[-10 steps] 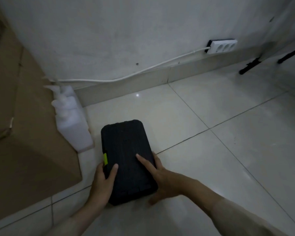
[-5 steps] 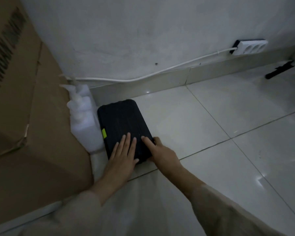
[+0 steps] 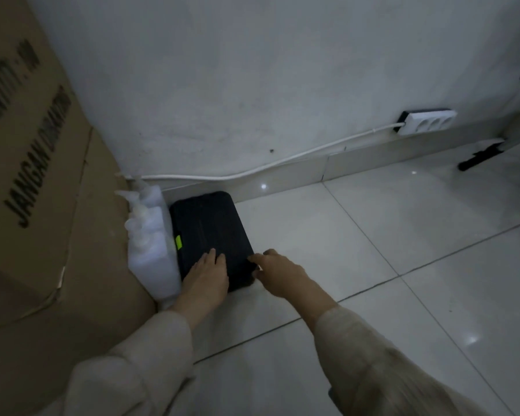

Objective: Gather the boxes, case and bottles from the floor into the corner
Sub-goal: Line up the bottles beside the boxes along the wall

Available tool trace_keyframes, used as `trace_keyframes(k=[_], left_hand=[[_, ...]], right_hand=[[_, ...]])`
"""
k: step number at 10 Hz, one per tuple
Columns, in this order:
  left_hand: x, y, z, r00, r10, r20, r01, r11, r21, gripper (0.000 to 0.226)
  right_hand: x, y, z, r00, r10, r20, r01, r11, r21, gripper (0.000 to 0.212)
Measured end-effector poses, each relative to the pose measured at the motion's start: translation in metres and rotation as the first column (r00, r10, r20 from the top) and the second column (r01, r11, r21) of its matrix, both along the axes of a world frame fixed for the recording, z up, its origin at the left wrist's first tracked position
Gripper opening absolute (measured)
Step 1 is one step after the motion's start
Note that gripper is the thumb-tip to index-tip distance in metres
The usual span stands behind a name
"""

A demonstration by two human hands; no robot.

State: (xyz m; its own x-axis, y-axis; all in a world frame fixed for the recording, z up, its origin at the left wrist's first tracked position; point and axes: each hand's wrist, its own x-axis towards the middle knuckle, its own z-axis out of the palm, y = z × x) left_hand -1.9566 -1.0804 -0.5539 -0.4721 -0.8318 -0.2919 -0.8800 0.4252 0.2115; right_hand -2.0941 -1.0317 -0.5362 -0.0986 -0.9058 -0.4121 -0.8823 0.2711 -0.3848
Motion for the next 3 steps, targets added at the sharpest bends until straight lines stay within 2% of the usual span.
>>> trace_keyframes(k=[1,2,3], left_hand=[[0.000,0.002,0.032,0.989,0.051,-0.138,-0.044,0.998,0.050,0.046],[-0.005,0.009,0.093,0.945,0.139,-0.296,-0.122,0.990,0.074,0.038],[-0.005,0.026,0.132,0.924,0.183,-0.335,-0.156,0.982,0.106,0.034]], right_hand=[[-0.006,0.004,0.028,0.996,-0.033,0.089,0.040,0.996,-0.083,0.035],[-0.013,0.012,0.091,0.978,-0.076,0.195,0.111,0.978,-0.179,0.031],[-0.015,0.021,0.134,0.966,-0.099,0.239,0.151,0.967,-0.206,0.031]])
